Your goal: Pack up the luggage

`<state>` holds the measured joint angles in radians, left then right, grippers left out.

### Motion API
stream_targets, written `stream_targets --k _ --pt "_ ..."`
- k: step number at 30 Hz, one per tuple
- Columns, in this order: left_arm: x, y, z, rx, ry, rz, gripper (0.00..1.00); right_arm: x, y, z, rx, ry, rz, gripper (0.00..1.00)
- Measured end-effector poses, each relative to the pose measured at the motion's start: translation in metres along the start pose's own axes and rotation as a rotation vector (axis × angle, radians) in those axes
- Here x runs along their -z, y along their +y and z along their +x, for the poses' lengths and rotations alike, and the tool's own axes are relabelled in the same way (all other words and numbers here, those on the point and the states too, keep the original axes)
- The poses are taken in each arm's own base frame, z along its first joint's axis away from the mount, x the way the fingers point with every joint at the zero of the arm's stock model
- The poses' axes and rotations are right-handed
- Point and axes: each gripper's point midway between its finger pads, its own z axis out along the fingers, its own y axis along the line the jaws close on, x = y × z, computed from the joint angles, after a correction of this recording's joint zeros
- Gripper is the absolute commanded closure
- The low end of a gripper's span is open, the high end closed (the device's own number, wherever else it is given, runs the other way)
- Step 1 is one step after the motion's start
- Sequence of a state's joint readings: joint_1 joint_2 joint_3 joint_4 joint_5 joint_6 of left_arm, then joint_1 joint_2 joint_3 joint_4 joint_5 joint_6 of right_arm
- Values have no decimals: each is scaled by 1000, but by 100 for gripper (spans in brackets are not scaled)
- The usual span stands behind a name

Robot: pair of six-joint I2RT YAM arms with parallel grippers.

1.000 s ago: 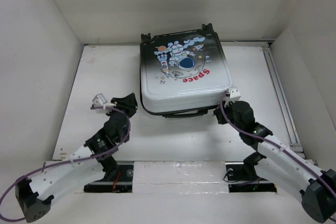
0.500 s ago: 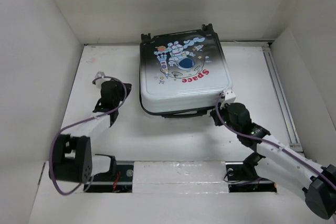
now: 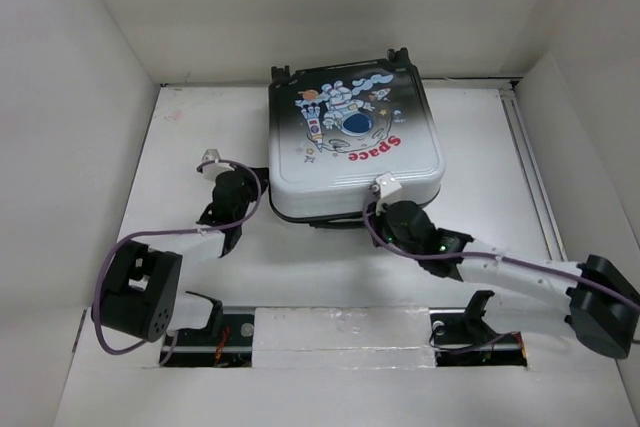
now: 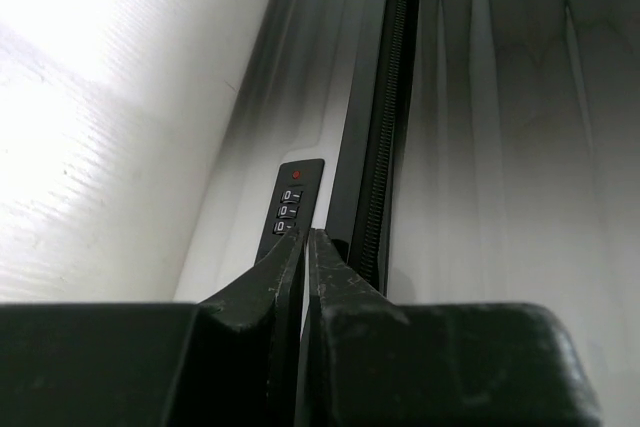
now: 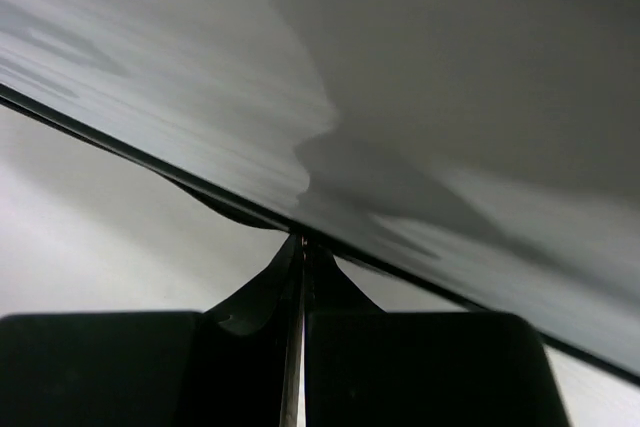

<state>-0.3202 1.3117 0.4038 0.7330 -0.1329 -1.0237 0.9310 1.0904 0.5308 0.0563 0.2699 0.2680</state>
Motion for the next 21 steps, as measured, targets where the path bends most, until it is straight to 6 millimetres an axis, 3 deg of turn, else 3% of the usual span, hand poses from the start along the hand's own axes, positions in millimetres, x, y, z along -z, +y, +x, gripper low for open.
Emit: stream_targets --k 12,21 --pt "14 -2 7 32 0 31 99 -66 128 -16 160 52 -164 100" --pt "21 4 -9 -5 -28 18 99 -93 158 -29 246 80 -210 100"
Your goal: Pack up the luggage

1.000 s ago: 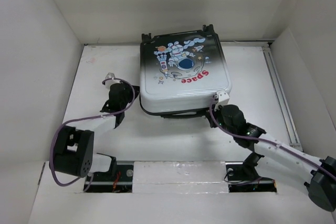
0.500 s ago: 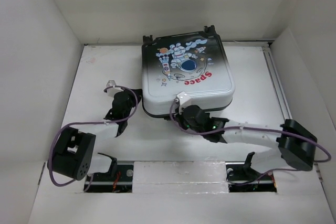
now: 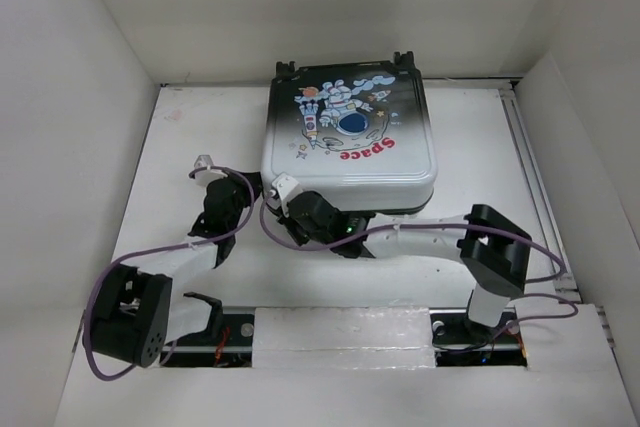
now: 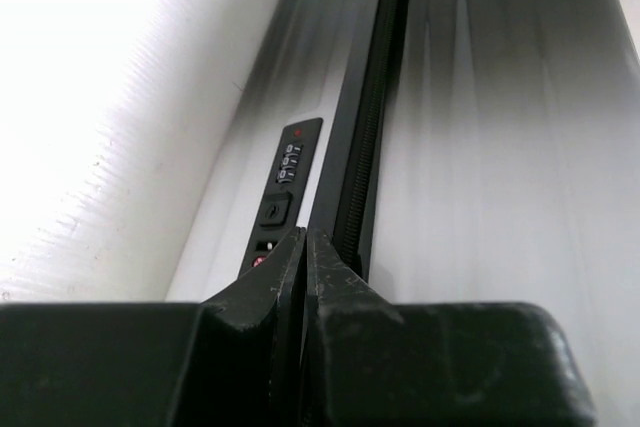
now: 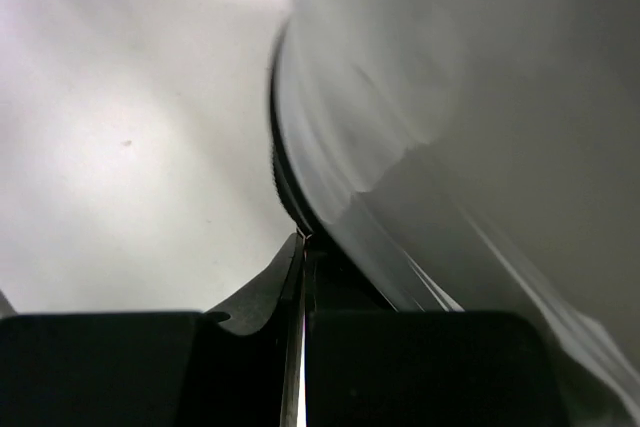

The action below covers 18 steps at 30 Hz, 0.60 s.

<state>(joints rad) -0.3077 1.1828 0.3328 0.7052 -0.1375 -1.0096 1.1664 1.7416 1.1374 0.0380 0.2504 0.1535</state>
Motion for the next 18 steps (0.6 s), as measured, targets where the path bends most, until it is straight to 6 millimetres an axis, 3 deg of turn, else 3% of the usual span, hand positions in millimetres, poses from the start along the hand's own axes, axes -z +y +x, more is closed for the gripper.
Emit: stream_targets --k 2,5,6,8,9,12,14,15,16,18 --pt "1 -1 1 -2 13 11 99 -3 4 -3 9 3 -18 95" --pt "3 -2 2 -12 25 21 98 0 10 -4 2 5 -69 59" --pt "3 -3 4 -16 35 27 98 6 16 -4 0 3 -105 44" --pt "5 -4 8 -23 60 38 98 33 30 -14 -8 -29 -186 39" --pt "6 -5 11 -25 75 46 96 41 32 -20 -10 -47 -198 39" --pt "9 -9 19 -30 116 62 95 94 32 -68 -28 -190 -228 40" --pt "11 -10 23 -37 133 66 95 129 17 -102 -42 -289 -209 52" --pt "12 -11 24 -40 141 67 95 145 4 -118 -49 -335 -186 60" --pt "13 -11 25 -44 146 68 95 159 -15 -135 -61 -375 -147 79" --pt "14 -12 26 -53 153 67 95 177 -72 -166 -98 -449 -14 93"
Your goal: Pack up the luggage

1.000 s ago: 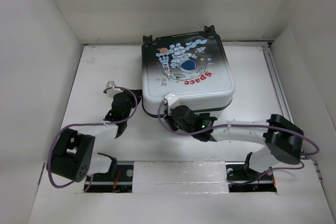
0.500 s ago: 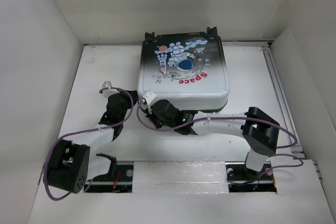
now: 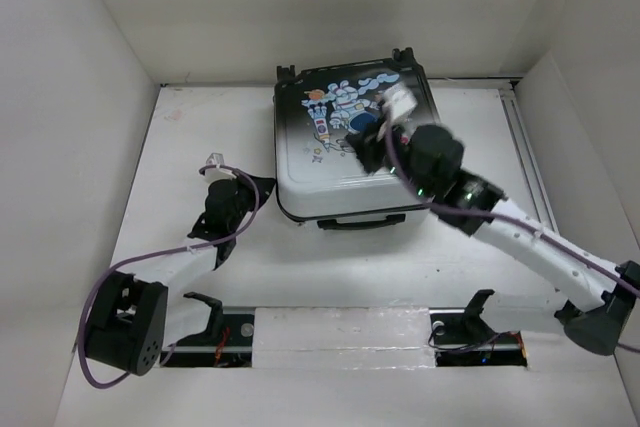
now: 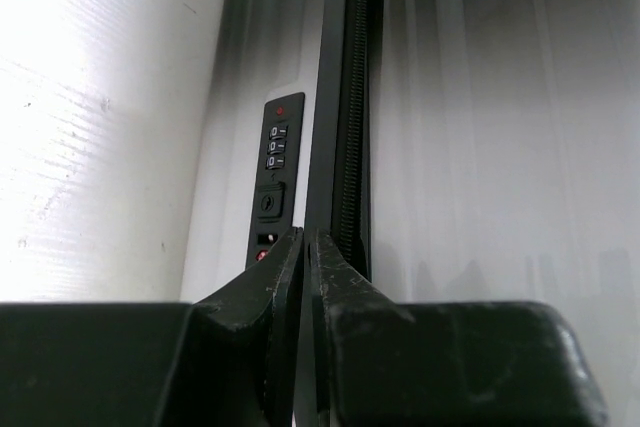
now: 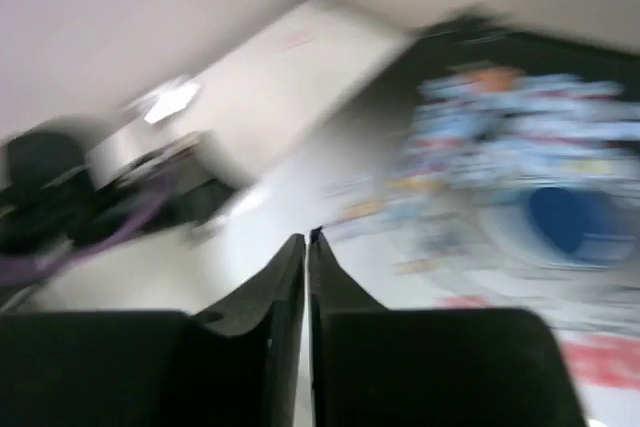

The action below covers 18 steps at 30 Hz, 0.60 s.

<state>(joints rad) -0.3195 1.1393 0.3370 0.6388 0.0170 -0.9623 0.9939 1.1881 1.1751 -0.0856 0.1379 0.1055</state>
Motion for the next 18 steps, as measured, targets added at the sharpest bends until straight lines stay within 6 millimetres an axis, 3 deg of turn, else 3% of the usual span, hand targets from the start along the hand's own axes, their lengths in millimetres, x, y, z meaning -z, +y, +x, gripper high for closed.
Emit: stream_targets --k 2,4,7,9,11,13,15,18 --pt "1 0 0 -5 5 -3 95 4 -82 -29 -9 -51 211 99" --pt "1 0 0 -9 6 -2 95 19 -170 -39 -27 -68 442 100" --pt "3 -3 0 -15 8 7 95 56 -291 -20 -88 -29 752 100" --pt "5 -7 0 -18 12 21 95 78 -349 7 -145 22 880 100" --pt "7 -11 1 -25 19 37 95 92 -388 39 -199 85 959 100" --pt "7 -11 1 -33 19 39 95 97 -410 72 -250 154 987 100" --pt "8 -11 2 -44 20 41 95 92 -413 91 -278 195 962 99" --pt "8 -11 4 -65 21 42 95 70 -408 113 -304 254 868 99"
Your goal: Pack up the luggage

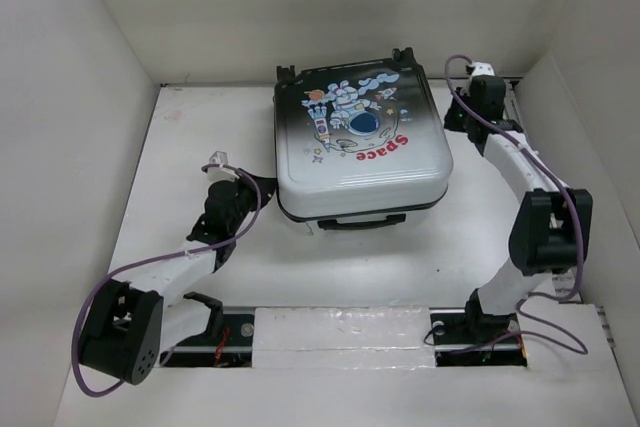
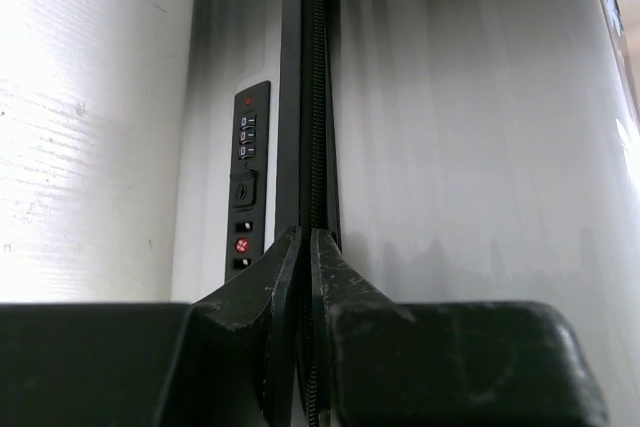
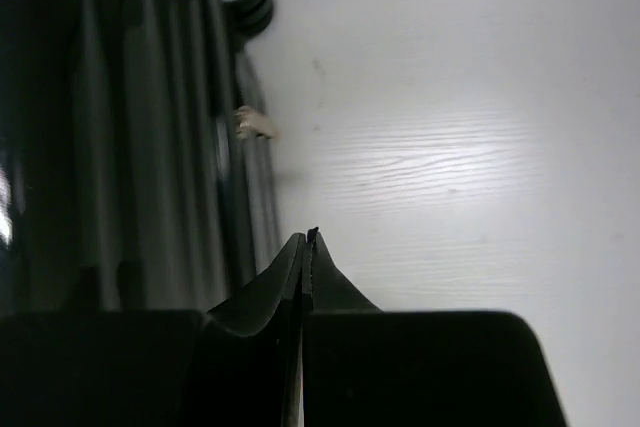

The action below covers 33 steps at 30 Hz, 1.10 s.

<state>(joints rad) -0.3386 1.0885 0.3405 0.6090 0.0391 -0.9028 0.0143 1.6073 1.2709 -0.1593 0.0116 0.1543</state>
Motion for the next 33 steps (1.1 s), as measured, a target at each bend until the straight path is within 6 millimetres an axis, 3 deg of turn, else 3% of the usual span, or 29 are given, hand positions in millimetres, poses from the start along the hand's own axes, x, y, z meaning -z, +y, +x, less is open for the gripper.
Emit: stream_targets --k 3,6,11,17,20,23,26,28,29,31,33 --pt "0 0 1 -18 -4 -2 95 -24 31 12 61 70 -96 100" --pt "0 0 1 -26 -5 4 95 -45 40 11 122 105 -132 100" --pt "2 1 4 -38 -2 28 96 -85 66 -14 240 111 -188 100" --pt "7 -2 11 -71 27 64 96 -135 118 -45 329 57 -292 100" --pt "9 -4 16 -98 47 83 98 -148 140 -54 329 14 -354 96" --pt "8 -6 24 -158 49 85 98 -150 147 -56 319 -13 -385 84" --pt "9 -13 34 -221 44 99 96 -143 144 -61 311 -61 -372 64" --pt "10 -17 40 -252 51 109 94 -130 137 -71 311 -97 -342 54" --pt "11 -18 43 -263 53 112 94 -124 136 -77 313 -120 -335 43" --pt "13 -23 51 -284 68 126 93 -110 125 -101 313 -176 -298 36" --pt "17 -41 67 -292 119 187 93 -73 144 -122 262 -200 -399 33"
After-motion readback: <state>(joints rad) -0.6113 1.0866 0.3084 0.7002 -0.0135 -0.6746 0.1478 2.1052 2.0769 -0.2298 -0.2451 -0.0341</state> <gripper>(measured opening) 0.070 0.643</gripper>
